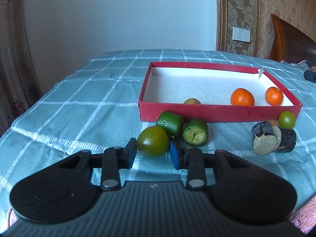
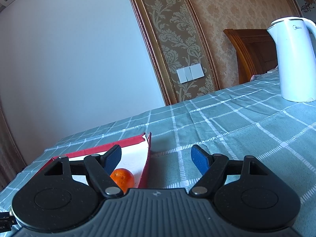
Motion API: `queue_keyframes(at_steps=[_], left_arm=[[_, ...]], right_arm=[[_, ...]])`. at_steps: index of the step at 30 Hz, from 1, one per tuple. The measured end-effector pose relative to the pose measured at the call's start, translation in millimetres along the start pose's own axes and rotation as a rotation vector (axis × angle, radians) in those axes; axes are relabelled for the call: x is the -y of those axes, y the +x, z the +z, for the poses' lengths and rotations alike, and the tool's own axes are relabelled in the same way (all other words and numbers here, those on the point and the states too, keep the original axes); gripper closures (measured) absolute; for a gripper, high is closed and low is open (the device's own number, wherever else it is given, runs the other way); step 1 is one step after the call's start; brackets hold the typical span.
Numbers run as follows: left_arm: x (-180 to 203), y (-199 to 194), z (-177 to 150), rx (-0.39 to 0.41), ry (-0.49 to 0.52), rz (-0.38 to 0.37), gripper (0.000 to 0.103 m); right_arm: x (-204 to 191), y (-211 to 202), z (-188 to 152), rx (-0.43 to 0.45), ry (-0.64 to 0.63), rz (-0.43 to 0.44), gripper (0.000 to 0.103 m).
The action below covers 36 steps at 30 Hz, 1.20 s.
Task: Organize fruits
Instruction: 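Close the left gripper around the dark green tomato, then lift the green tomato with the left gripper over the tray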
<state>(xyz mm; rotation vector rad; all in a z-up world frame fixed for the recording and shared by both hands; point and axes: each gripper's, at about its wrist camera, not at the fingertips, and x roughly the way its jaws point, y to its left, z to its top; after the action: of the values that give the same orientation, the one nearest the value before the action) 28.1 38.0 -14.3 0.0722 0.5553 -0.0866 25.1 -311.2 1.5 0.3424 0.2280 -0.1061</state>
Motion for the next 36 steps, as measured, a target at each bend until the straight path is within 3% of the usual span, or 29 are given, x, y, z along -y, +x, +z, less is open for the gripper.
queue_keyframes(at_steps=[7,24,36], left_arm=[[4.1,-7.9,-1.8,0.046,0.017,0.050,0.071],[9.9,-9.1,0.0,0.052,0.046,0.089,0.071],[29.1,-11.3,28.7,0.115,0.092,0.082,0.071]], right_arm=[[1.2,0.4,-0.4,-0.002,0.006,-0.003,0.026],[0.7,-0.7,0.1,0.006,0.004,-0.001,0.026],[-0.8,-1.4,0.4,0.012,-0.004,0.006,0.026]])
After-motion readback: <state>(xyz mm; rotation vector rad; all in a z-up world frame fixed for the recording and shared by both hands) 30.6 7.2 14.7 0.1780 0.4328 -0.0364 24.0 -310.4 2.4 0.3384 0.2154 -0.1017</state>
